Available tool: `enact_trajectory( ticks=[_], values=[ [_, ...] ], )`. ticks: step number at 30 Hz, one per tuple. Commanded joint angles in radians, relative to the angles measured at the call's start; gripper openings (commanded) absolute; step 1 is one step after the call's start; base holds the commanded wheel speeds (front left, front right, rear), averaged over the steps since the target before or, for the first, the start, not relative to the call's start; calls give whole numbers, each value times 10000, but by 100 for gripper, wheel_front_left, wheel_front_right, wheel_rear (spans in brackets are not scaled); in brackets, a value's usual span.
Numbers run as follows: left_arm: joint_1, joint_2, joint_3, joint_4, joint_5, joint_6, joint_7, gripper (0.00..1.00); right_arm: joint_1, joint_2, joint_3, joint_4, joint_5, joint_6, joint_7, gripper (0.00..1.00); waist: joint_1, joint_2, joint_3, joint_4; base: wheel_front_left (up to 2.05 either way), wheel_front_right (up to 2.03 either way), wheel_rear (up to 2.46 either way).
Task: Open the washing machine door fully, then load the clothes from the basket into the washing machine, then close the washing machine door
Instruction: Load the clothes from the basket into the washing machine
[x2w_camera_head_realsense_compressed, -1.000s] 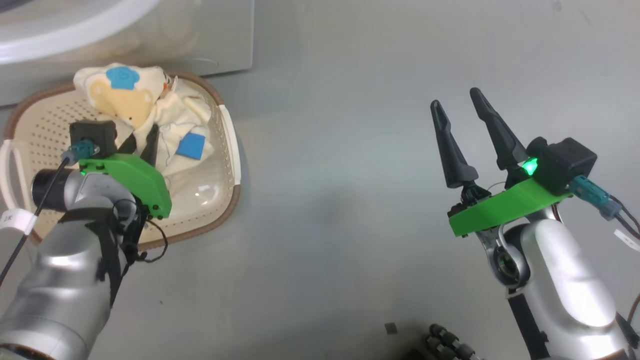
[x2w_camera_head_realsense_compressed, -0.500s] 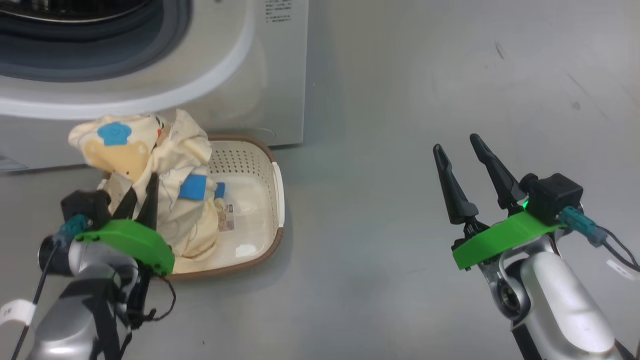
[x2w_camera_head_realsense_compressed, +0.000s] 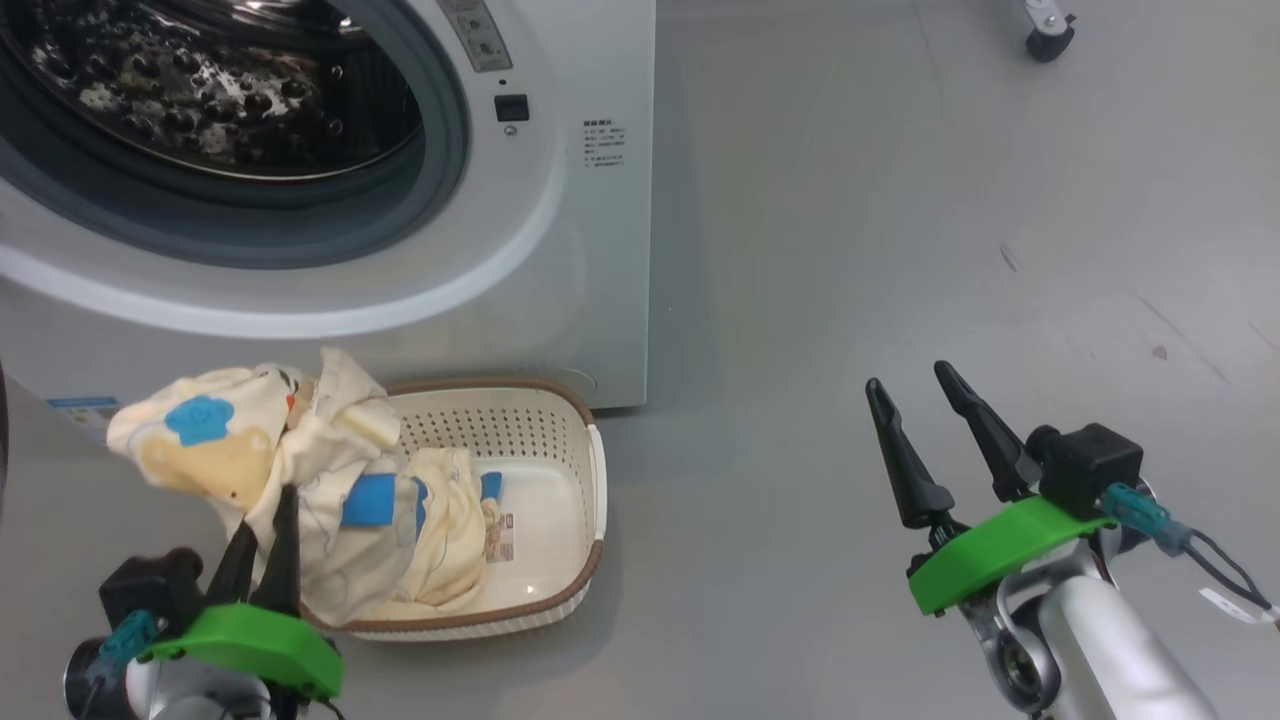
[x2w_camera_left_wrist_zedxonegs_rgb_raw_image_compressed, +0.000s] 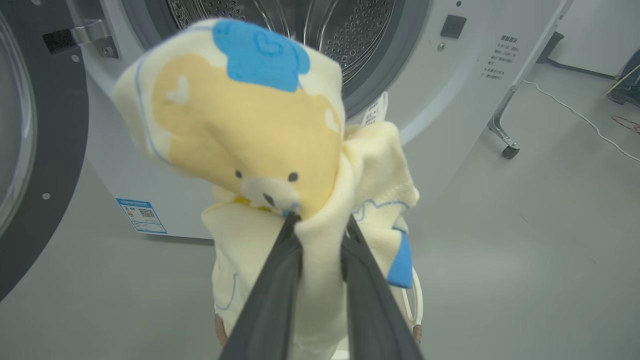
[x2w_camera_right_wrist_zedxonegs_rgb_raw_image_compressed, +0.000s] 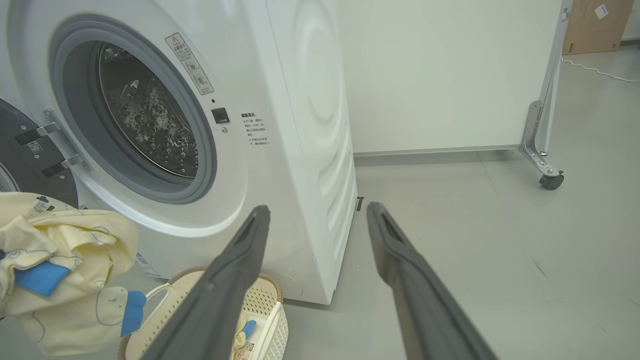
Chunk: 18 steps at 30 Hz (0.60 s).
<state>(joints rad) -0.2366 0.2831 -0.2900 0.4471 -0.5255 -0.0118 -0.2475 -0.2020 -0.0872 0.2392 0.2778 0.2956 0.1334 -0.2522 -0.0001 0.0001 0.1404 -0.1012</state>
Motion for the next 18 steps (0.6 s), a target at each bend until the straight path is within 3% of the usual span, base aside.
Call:
enact_trajectory(
  ticks=[1, 9, 18],
  values=[
    [-66, 174, 605, -503, 164, 61, -142, 0, -78, -123, 209, -242, 63, -27, -95, 100, 1, -1, -369, 71, 0, 0, 0],
    [1153, -380, 1518, -1342, 620, -64, -143, 0, 215, -69, 321, -156, 172, -27, -95, 100, 1, -1, -947, 75, 0, 0, 0],
    [1495, -789, 2125, -1839, 1242, -327, -143, 0, 283, -12, 309, -195, 218, -27, -95, 100, 1, -1, -859, 139, 0, 0, 0]
  ],
)
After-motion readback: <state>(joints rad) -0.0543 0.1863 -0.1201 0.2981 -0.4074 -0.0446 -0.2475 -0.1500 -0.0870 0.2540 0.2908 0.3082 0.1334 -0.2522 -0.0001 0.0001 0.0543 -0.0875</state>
